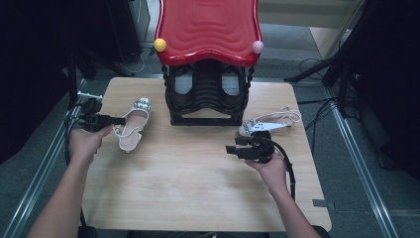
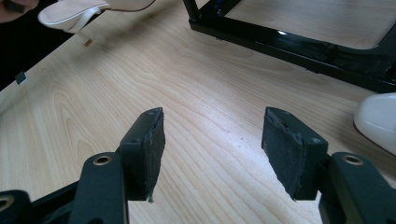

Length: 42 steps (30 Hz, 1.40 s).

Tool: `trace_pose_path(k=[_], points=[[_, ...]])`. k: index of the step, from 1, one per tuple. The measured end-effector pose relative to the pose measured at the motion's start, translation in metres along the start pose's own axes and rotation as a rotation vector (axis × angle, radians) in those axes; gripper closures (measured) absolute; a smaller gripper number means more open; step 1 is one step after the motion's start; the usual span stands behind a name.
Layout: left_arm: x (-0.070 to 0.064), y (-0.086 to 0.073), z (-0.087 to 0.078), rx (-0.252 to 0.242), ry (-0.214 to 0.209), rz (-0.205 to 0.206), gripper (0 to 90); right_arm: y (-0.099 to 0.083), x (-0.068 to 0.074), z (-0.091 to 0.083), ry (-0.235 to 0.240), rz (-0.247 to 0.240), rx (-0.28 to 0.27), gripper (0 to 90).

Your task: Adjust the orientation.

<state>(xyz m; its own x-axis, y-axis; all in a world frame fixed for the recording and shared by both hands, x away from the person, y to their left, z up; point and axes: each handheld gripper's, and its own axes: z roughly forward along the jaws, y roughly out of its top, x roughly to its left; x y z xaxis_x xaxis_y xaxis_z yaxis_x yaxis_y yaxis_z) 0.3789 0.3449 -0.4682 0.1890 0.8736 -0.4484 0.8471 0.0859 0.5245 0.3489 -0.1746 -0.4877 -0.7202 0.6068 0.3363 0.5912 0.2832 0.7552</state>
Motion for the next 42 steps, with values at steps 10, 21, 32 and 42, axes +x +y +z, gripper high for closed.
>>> trace_pose_path(k=[10, 21, 32, 42], points=[[-0.032, -0.034, -0.009, 0.014, -0.043, 0.065, 87.7, 0.008, 0.0, 0.009, 0.0, -0.026, 0.016, 40.8], [-0.067, -0.067, 0.004, 0.041, -0.125, 0.11, 87.6, 0.013, 0.002, 0.019, 0.002, -0.048, 0.035, 41.2], [-0.106, -0.073, 0.032, 0.089, -0.196, 0.178, 87.5, 0.011, 0.003, 0.017, -0.012, -0.051, 0.04, 41.4], [-0.141, -0.071, 0.06, 0.14, -0.263, 0.251, 87.4, 0.003, 0.005, 0.012, -0.032, -0.042, 0.052, 41.6]])
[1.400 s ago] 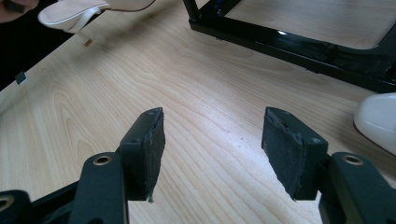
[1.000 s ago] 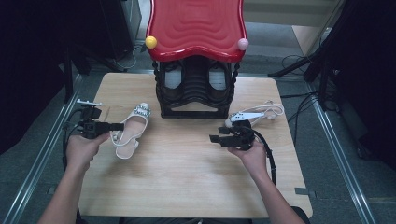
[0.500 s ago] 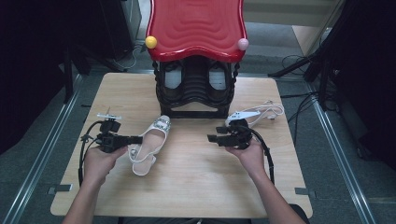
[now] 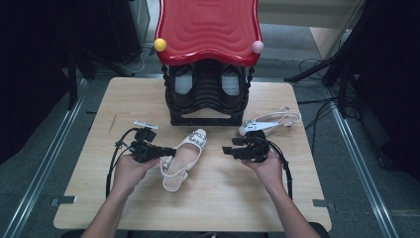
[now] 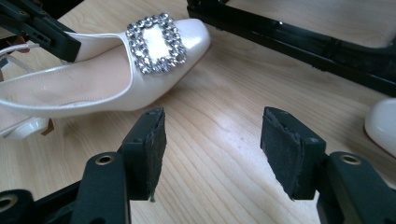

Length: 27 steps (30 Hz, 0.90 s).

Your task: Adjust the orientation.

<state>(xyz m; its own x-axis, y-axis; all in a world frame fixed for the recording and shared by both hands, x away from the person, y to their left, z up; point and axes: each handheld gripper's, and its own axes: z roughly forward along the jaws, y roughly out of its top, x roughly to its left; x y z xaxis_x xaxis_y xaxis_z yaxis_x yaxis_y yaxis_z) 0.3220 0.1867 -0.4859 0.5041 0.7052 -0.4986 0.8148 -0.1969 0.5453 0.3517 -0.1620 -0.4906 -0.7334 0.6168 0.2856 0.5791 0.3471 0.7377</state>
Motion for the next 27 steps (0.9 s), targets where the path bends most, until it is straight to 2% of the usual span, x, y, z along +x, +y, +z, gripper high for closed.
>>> trace_pose_path(k=[6, 9, 11, 12, 15, 18, 21, 26, 27], points=[[-0.015, 0.006, 0.019, 0.038, -0.056, 0.044, 87.4, -0.007, 0.0, -0.005, -0.012, 0.008, -0.001, 41.7], [-0.019, 0.009, 0.028, 0.044, -0.069, 0.051, 87.3, -0.011, 0.001, -0.008, -0.023, 0.019, -0.002, 41.8], [-0.018, 0.009, 0.033, 0.046, -0.069, 0.05, 87.3, -0.013, 0.002, -0.009, -0.028, 0.021, 0.002, 41.9], [-0.017, 0.009, 0.036, 0.04, -0.049, 0.05, 87.2, -0.014, 0.002, -0.008, -0.031, 0.019, -0.002, 42.1], [-0.01, 0.01, 0.04, 0.06, -0.032, 0.038, 87.1, -0.018, 0.004, -0.006, -0.039, 0.02, 0.012, 42.8], [-0.003, 0.009, 0.041, 0.061, -0.032, 0.021, 87.0, -0.021, 0.006, -0.001, -0.048, 0.013, 0.023, 43.6], [-0.002, 0.009, 0.044, 0.082, 0.016, 0.038, 86.4, -0.022, 0.009, 0.005, -0.055, 0.004, 0.028, 45.0], [-0.001, 0.009, 0.043, 0.077, 0.015, 0.047, 84.5, -0.022, 0.012, 0.012, -0.063, -0.013, 0.026, 52.1], [-0.001, 0.009, 0.042, 0.071, 0.003, 0.047, 83.3, -0.022, 0.012, 0.013, -0.064, -0.014, 0.023, 53.1]])
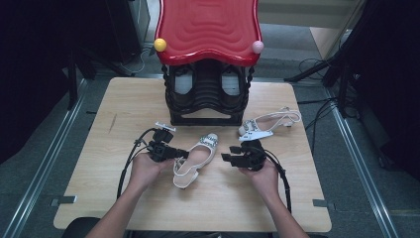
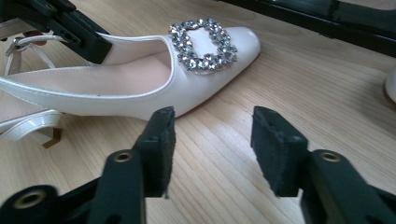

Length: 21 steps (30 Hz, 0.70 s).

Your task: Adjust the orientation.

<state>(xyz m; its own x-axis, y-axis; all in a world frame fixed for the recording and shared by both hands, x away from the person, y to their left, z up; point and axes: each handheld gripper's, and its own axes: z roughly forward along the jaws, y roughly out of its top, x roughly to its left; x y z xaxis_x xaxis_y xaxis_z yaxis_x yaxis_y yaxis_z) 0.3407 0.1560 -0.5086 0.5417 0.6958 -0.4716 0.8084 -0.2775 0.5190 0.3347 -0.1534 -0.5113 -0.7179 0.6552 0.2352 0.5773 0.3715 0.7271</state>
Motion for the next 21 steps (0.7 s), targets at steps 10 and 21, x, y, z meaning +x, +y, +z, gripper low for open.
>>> trace_pose_path(k=[10, 21], points=[[-0.007, 0.004, -0.027, -0.048, 0.018, 0.024, 56.6, 0.0, 0.013, 0.014, -0.01, -0.024, 0.019, 85.0], [-0.001, -0.007, -0.052, -0.075, 0.06, 0.034, 50.2, 0.004, 0.023, 0.034, 0.042, -0.037, 0.069, 90.0]])
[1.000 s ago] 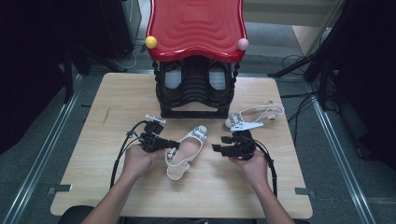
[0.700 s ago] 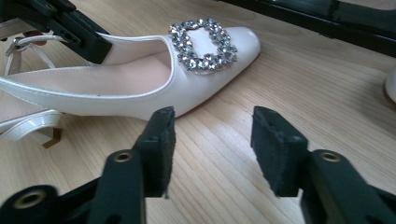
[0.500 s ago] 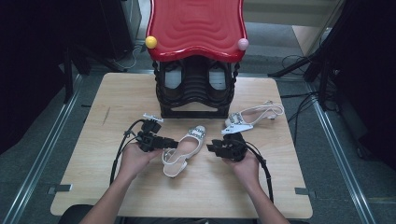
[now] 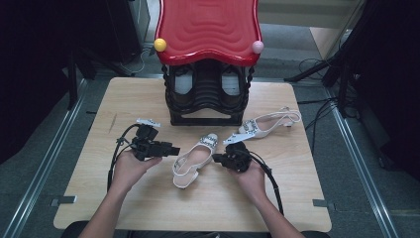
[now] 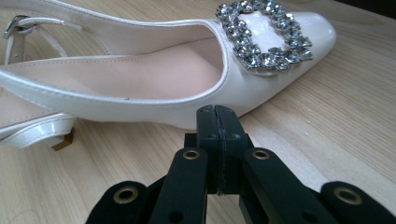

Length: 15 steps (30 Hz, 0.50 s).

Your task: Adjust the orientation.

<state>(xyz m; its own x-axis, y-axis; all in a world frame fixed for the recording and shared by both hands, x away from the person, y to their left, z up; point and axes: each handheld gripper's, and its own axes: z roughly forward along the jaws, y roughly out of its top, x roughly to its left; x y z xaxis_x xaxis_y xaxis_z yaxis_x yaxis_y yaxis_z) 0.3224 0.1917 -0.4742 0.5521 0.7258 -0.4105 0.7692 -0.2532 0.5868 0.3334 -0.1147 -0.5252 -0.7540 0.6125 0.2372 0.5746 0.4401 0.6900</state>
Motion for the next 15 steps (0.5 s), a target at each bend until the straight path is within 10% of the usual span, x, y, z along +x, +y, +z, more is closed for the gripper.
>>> trace_pose_path(k=[15], points=[[0.018, -0.024, -0.02, -0.03, 0.053, -0.078, 48.4, 0.014, -0.008, 0.011, 0.009, 0.01, 0.022, 90.0]])
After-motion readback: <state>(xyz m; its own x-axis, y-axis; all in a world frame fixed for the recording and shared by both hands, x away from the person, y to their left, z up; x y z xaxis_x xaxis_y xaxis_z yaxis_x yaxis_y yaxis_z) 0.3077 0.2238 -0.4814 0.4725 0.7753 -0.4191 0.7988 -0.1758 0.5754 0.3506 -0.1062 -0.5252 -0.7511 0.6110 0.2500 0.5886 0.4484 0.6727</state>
